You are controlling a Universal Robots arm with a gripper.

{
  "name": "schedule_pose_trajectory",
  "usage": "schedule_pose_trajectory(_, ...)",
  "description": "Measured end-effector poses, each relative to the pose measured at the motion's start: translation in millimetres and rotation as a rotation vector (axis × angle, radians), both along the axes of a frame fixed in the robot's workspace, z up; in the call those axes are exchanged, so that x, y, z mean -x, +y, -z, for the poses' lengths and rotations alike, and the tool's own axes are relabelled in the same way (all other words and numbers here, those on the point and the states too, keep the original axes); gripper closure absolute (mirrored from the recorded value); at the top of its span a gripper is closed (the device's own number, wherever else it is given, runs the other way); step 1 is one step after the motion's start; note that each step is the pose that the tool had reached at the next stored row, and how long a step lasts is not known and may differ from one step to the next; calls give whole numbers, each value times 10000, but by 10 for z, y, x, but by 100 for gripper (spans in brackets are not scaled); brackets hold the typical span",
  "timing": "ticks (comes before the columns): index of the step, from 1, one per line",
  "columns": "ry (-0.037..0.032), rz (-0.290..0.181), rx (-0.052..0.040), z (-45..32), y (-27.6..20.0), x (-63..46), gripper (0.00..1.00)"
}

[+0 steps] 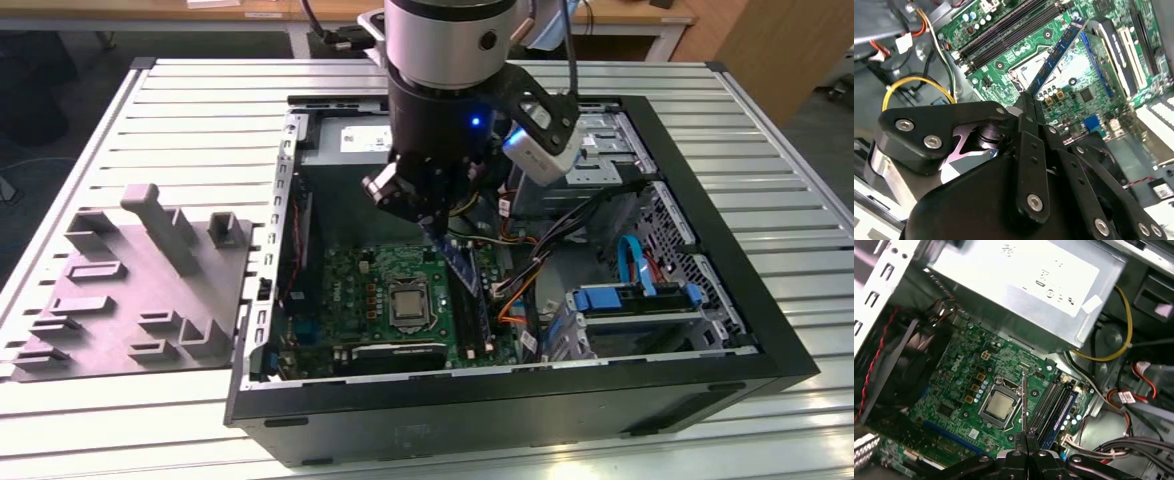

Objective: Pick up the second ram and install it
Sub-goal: 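Insert the second ram into the second slot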

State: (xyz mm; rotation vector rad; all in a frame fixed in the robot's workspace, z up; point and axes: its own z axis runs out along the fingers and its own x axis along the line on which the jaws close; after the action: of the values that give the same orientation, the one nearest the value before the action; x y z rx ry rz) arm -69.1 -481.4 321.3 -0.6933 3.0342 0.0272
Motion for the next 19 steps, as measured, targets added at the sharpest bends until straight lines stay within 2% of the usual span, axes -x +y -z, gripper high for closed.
schedule_pose_trajectory(19, 0, 3460, 0, 24, 0, 0, 88)
